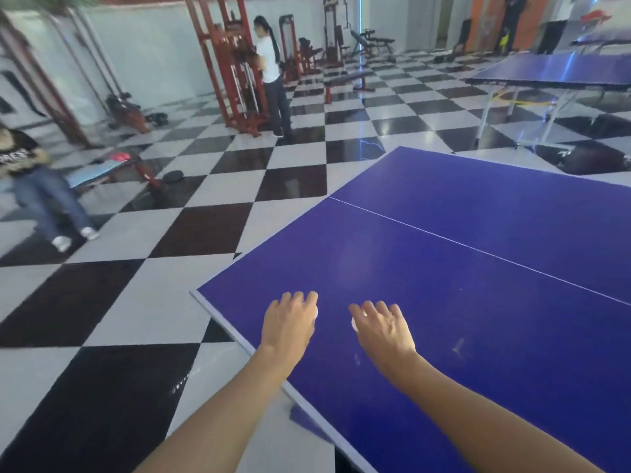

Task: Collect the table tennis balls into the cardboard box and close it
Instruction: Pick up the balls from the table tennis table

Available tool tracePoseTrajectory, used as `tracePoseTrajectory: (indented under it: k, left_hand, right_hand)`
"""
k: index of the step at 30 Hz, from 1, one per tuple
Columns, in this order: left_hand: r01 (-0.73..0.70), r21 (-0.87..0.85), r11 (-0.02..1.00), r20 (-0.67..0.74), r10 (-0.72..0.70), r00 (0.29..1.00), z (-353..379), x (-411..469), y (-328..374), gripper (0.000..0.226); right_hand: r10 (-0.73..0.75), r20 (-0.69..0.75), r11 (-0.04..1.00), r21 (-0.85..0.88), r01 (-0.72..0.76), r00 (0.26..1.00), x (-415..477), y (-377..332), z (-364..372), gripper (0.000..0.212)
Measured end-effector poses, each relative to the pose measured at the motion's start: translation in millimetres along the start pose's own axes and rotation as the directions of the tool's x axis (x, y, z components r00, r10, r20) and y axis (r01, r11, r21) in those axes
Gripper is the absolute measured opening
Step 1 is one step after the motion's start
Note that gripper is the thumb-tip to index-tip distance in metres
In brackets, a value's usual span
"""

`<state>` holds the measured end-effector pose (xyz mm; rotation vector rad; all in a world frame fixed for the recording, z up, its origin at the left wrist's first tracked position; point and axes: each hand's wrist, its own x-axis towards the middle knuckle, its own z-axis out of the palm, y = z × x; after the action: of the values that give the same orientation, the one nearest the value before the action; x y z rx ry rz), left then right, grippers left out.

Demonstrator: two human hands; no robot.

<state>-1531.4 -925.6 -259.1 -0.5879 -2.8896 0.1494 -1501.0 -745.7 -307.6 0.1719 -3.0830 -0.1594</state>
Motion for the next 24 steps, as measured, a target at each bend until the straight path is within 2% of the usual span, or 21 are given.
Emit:
tracePoseTrajectory:
  k: [4, 10, 16, 19, 24]
  left_hand:
    - [0.13, 0.051, 0.99, -0.01, -0.13, 0.991, -19, -66, -16, 0.057]
    - [0.256, 0.108, 0.961, 0.028, -0.261, 0.965, -31, -182, -19, 0.045]
    - [0.332, 0.102, 0.938, 0.156, -0.345, 0.926, -33, -309, 21, 0.029]
    - [0.33, 0.132, 0.935, 0.15, -0.348, 0.925, -38, -344, 35, 0.026]
    - [0.402, 0.158, 0.902, 0.155, -0.425, 0.892, -69, -415, 65, 0.022]
  right_hand:
    - [-0.137, -0.089, 0.991, -0.019, 0.136, 0.987, -32, -45, -15, 0.087]
    - [-0.287, -0.101, 0.958, -0.015, 0.287, 0.953, -107, -100, -21, 0.055]
    - [-0.342, -0.076, 0.94, -0.019, 0.341, 0.937, -229, -115, -21, 0.041]
    - [-0.38, -0.103, 0.925, -0.017, 0.381, 0.919, -262, -115, -24, 0.029]
    - [-0.429, -0.074, 0.902, 0.021, 0.432, 0.9, -324, -120, -32, 0.03]
